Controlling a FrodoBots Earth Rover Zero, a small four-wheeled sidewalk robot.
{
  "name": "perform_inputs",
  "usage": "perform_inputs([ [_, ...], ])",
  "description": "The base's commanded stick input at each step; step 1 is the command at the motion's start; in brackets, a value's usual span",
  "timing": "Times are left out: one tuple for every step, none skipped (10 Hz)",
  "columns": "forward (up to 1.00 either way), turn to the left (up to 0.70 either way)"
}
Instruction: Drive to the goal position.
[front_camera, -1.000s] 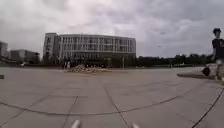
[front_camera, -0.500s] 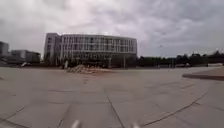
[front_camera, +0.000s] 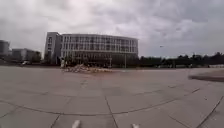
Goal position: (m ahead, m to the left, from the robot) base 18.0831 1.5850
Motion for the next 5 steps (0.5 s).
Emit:
perform_inputs([
  [0.85,-0.33],
  [0.85,-0.34],
  [0.85,-0.33],
  [0.85,0.00],
  [0.85,0.00],
])
